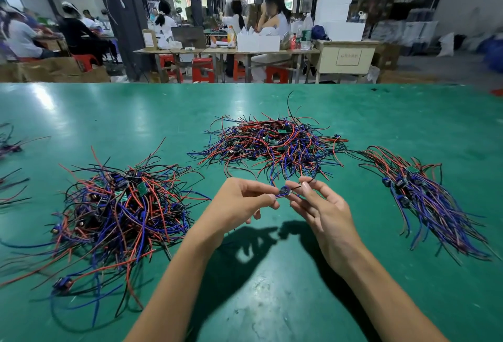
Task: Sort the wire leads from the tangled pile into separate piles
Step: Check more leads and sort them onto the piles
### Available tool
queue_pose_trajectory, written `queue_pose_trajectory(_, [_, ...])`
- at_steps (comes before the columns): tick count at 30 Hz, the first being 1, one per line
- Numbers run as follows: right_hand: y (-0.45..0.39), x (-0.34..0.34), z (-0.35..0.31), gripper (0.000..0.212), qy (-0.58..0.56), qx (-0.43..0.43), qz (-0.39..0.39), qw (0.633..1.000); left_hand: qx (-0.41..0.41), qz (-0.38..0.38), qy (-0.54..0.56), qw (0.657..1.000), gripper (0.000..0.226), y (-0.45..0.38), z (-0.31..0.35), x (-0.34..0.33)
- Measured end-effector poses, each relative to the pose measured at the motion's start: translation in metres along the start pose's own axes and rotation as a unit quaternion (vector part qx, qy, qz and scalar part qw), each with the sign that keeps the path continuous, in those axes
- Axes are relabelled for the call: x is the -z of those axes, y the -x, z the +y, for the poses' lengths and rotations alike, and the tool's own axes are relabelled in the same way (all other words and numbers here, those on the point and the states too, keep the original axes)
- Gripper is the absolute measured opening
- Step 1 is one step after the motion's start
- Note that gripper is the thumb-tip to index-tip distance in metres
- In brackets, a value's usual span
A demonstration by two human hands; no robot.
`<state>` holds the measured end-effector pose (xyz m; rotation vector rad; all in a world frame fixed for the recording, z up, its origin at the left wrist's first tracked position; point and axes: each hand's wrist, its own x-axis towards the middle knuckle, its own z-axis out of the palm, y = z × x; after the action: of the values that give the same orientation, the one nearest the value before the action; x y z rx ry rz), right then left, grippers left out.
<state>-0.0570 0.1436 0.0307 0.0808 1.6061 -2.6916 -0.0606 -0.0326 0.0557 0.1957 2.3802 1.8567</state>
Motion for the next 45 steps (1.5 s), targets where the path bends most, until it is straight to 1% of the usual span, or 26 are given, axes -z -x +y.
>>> queue_pose_trajectory(4, [0.0, 0.001, 0.001, 0.011, -0.064, -0.006, -0.008, 0.998, -0.002, -0.022, -0.028, 0.999, 0.018, -0.002, -0.001, -0.004])
queue_pose_trajectory(7, [0.0, 0.003, 0.001, 0.012, -0.089, -0.018, 0.001, 0.996, -0.01, -0.031, -0.047, 0.998, 0.019, -0.001, -0.002, -0.004])
queue_pose_trajectory(12, [0.0, 0.004, 0.002, 0.012, -0.074, -0.013, 0.018, 0.997, -0.014, -0.022, -0.048, 0.999, 0.017, -0.002, -0.005, -0.005])
queue_pose_trajectory(17, [0.001, 0.004, -0.001, 0.012, -0.016, -0.001, 0.027, 0.999, -0.016, -0.008, -0.04, 0.999, 0.015, -0.004, -0.01, -0.005])
queue_pose_trajectory(22, [0.005, 0.003, -0.004, 0.027, 0.019, 0.003, 0.0, 1.0, -0.029, -0.001, -0.059, 0.998, 0.021, -0.006, -0.011, -0.007])
queue_pose_trajectory(24, [0.007, 0.003, -0.004, 0.03, 0.029, 0.015, -0.005, 0.999, -0.03, 0.011, -0.072, 0.997, 0.018, -0.006, -0.011, -0.007])
queue_pose_trajectory(26, [0.007, 0.003, -0.004, 0.032, 0.004, 0.019, 0.007, 1.0, -0.03, 0.028, -0.082, 0.996, 0.013, -0.006, -0.011, -0.006])
queue_pose_trajectory(30, [0.004, 0.006, -0.004, 0.032, -0.079, 0.0, 0.049, 0.996, -0.042, 0.068, -0.135, 0.988, 0.008, -0.005, -0.011, 0.001])
queue_pose_trajectory(33, [0.002, 0.007, -0.003, 0.033, -0.11, -0.009, 0.069, 0.991, -0.055, 0.071, -0.176, 0.98, 0.008, -0.004, -0.011, 0.007])
queue_pose_trajectory(37, [0.001, 0.008, -0.001, 0.033, -0.105, -0.007, 0.075, 0.992, -0.073, 0.056, -0.232, 0.968, 0.011, -0.001, -0.009, 0.008])
queue_pose_trajectory(40, [-0.001, 0.01, -0.002, 0.034, -0.106, -0.003, 0.091, 0.99, -0.076, 0.065, -0.294, 0.95, 0.015, 0.0, -0.007, 0.009])
queue_pose_trajectory(43, [-0.003, 0.014, -0.004, 0.034, -0.094, 0.0, 0.115, 0.989, -0.073, 0.067, -0.31, 0.945, 0.019, 0.001, -0.007, 0.012])
queue_pose_trajectory(45, [-0.004, 0.016, -0.005, 0.033, -0.086, 0.003, 0.127, 0.988, -0.075, 0.071, -0.323, 0.941, 0.018, 0.001, -0.008, 0.015])
